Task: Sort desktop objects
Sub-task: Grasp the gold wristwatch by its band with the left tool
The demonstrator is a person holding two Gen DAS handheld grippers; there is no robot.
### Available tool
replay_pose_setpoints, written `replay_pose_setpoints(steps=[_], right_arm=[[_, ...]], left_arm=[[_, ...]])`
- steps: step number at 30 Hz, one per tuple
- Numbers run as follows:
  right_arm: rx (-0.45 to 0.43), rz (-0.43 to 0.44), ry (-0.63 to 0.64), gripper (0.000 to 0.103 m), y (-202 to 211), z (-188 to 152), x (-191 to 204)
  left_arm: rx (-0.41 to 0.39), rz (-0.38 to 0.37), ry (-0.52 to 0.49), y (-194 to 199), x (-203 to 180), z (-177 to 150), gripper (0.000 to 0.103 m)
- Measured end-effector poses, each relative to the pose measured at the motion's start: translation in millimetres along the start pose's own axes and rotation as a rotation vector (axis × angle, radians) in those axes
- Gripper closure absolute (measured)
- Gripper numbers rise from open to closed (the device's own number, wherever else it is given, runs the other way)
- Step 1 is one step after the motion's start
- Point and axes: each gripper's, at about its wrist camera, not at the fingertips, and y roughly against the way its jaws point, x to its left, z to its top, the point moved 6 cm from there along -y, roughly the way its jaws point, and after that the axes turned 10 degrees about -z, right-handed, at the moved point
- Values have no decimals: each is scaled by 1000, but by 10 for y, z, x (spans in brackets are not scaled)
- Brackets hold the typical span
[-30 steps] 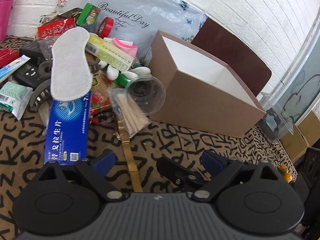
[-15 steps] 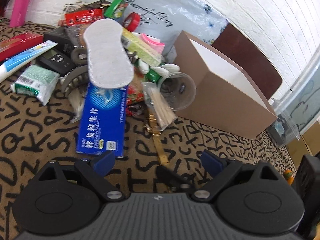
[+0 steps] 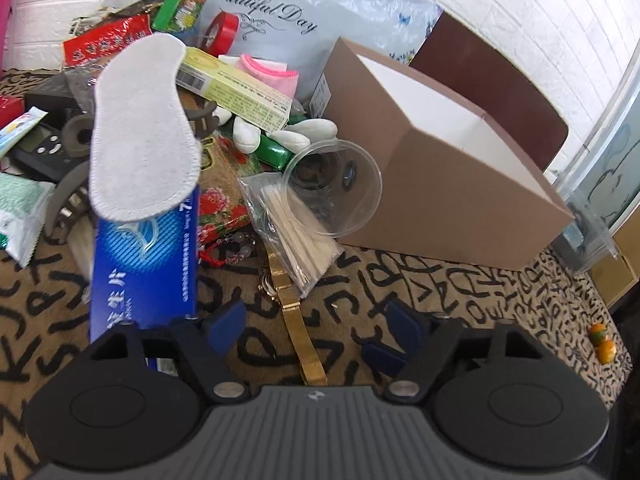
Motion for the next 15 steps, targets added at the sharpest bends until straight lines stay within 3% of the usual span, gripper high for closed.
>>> replay_pose_setpoints(steps=[9, 14, 15], right_arm=[[-15, -5, -10, 52, -63, 21, -85], [-24, 11, 19, 60, -74, 31, -32], [-25, 16, 32, 62, -79, 29, -14]], left_arm=[[30, 47, -81, -208, 41, 82, 41], [48, 81, -136, -248, 36, 65, 54], [53, 89, -142, -254, 40, 63, 61]])
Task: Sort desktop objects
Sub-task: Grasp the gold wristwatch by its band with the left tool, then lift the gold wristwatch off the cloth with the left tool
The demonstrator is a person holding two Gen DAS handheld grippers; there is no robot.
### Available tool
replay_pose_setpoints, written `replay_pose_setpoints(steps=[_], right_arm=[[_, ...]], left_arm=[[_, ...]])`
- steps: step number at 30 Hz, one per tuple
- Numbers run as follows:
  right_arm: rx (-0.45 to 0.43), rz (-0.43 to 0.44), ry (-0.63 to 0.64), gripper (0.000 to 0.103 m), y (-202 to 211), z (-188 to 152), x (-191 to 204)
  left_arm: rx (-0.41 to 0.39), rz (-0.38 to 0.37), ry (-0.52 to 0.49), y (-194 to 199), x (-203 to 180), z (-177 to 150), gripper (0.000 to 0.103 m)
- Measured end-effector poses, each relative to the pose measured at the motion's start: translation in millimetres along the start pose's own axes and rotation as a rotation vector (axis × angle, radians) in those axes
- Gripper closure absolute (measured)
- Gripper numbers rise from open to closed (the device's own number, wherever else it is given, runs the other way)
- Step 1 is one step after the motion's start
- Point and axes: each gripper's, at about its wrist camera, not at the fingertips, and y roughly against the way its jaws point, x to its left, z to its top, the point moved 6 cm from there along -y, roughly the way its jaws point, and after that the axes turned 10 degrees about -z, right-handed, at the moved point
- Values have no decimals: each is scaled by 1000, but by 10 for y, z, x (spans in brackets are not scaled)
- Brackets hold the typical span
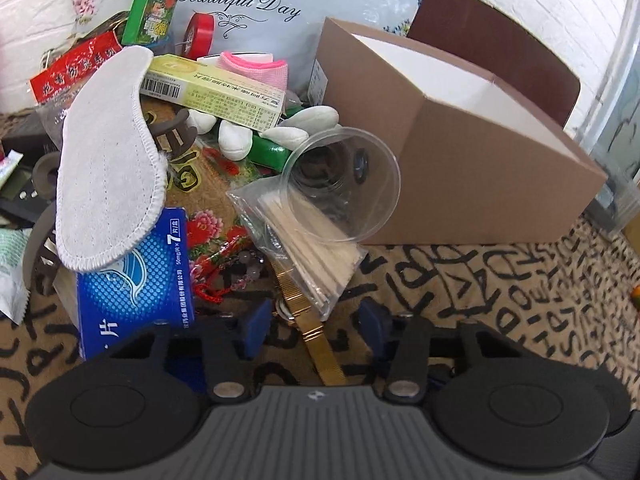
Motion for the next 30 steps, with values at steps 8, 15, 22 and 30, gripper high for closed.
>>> replay_pose_setpoints(steps=[8, 15, 22, 30], right_arm=[[22, 18, 67, 87, 53, -2, 66], [50, 47, 68, 91, 285, -137, -46], [61, 53, 71, 91, 539, -319, -115], [45, 28, 91, 88, 530, -364, -42]], left_arm=[[17, -1, 13, 45, -3, -64, 75], [29, -43, 30, 260, -149, -270, 75], [40, -81, 30, 383, -318, -441, 72], [42, -81, 35, 308, -328, -401, 65]])
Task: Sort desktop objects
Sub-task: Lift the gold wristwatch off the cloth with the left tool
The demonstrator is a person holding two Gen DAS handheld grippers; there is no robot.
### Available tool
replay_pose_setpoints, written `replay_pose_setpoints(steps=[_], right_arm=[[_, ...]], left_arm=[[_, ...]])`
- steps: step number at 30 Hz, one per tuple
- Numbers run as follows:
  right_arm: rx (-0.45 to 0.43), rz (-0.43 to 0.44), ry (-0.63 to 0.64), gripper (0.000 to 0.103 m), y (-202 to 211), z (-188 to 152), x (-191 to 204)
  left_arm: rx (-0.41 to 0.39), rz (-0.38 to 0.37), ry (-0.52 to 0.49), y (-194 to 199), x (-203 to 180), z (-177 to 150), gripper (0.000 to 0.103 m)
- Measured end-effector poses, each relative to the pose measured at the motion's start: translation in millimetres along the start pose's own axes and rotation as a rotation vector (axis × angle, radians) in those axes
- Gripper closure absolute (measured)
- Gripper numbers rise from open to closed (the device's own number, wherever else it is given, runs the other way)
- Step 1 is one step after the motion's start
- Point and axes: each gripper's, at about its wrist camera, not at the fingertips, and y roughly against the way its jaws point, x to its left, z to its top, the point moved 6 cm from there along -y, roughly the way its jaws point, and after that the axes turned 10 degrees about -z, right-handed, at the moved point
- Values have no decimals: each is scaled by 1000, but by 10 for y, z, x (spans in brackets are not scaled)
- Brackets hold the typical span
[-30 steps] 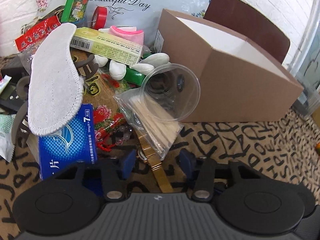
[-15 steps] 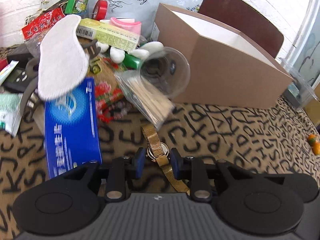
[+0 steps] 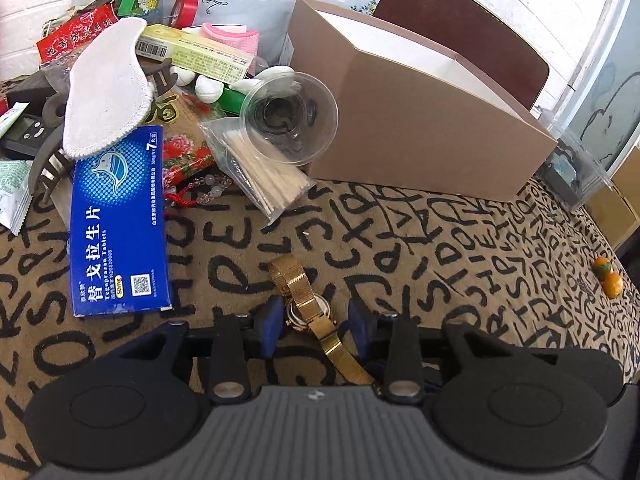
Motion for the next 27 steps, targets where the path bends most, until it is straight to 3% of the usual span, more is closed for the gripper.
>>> replay_pose_setpoints(steps=[9, 11, 12, 15, 17, 19, 27], right_arm=[[-17, 2, -47, 88, -143, 66, -18], [-17, 9, -56, 88, -164, 82, -22], [-13, 12, -63, 89, -160, 87, -30], [-8, 35, -98, 95, -102, 90, -59], [-10, 58, -128, 103, -45, 70, -81], [-18, 95, -163, 103, 11, 70, -90], [-28, 48, -127, 103, 48, 90, -108]], left_arm=[[-1, -1, -4, -17, 11, 4, 68], [-2, 13, -6, -4, 11, 3, 73], [-3, 4, 0, 15, 6, -1, 73], [-15, -19, 6, 88, -39, -18, 87], [-17, -50, 18, 113, -85, -22, 88], [-20, -62, 8, 119, -146, -15, 95], [-23, -43, 9, 152, -97, 17, 93]])
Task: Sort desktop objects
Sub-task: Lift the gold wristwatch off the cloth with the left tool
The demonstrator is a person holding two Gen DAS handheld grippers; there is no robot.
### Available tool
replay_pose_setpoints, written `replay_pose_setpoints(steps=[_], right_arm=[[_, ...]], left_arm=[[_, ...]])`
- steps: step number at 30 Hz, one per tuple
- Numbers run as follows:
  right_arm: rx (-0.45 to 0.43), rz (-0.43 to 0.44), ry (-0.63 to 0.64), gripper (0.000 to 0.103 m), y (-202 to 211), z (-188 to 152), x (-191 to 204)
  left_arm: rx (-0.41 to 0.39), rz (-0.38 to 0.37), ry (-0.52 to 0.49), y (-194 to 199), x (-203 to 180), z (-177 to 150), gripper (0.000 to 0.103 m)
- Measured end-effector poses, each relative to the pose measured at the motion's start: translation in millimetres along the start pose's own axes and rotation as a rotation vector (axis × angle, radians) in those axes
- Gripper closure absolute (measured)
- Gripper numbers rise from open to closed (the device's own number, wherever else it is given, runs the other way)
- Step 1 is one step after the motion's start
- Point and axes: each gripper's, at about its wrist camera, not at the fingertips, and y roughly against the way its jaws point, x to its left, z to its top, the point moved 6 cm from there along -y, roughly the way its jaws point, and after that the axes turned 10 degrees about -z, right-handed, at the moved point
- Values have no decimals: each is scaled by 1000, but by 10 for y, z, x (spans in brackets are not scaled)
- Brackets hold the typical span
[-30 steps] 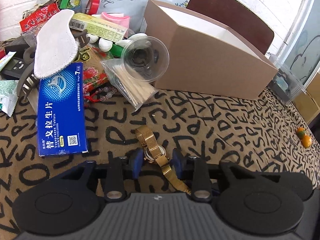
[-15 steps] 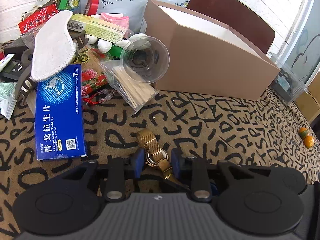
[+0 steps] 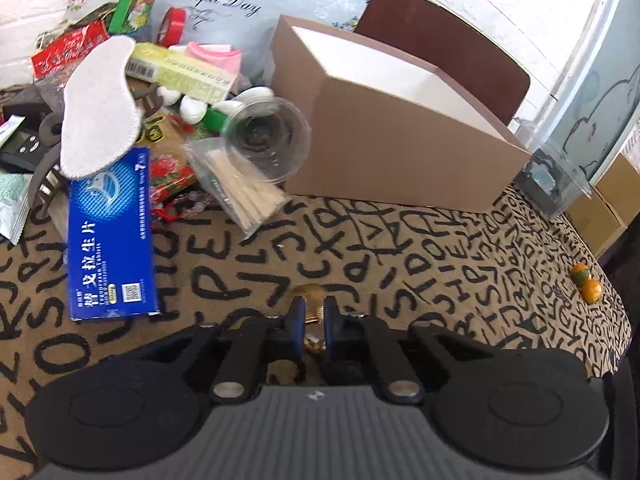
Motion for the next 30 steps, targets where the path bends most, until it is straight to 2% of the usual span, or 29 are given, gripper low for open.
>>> replay_pose_setpoints(steps=[2, 3, 5, 10, 17, 18, 20, 22, 24, 27, 29, 30], right_arm=[[-6, -17, -1, 103, -13, -16, -14], [-8, -20, -1, 102, -21, -23, -13], [9, -14, 15, 96, -56, -42, 15], [9, -32, 54, 93, -80, -44, 74], [10, -74, 41, 91, -39, -69, -36], [10, -77, 41, 88, -55, -70, -45], [6, -78, 38, 79, -95, -55, -54], [3, -75, 45, 51, -140, -32, -24], [-5, -79, 73, 38, -182, -25, 37], [-25, -91, 98, 37, -264, -31, 85], [-23, -87, 56, 45, -303, -2, 46], [-21, -95, 50, 56, -315, 13, 29]], left_arm=[[13, 7, 15, -17, 52, -1, 74], [23, 8, 15, -32, 63, -4, 59], [29, 2, 2, -58, 52, -11, 53], [50, -28, -22, -133, -13, -38, 50], [61, -36, -18, -197, 14, -33, 50], [61, -36, -17, -205, 22, -19, 50], [63, -38, -18, -223, 34, 3, 50], [66, -41, -20, -245, 49, 20, 50], [66, -45, -23, -257, 63, 34, 53], [64, -43, -16, -273, 105, 47, 61], [57, -32, -17, -269, 116, 46, 69], [56, -31, -12, -264, 118, 44, 84]])
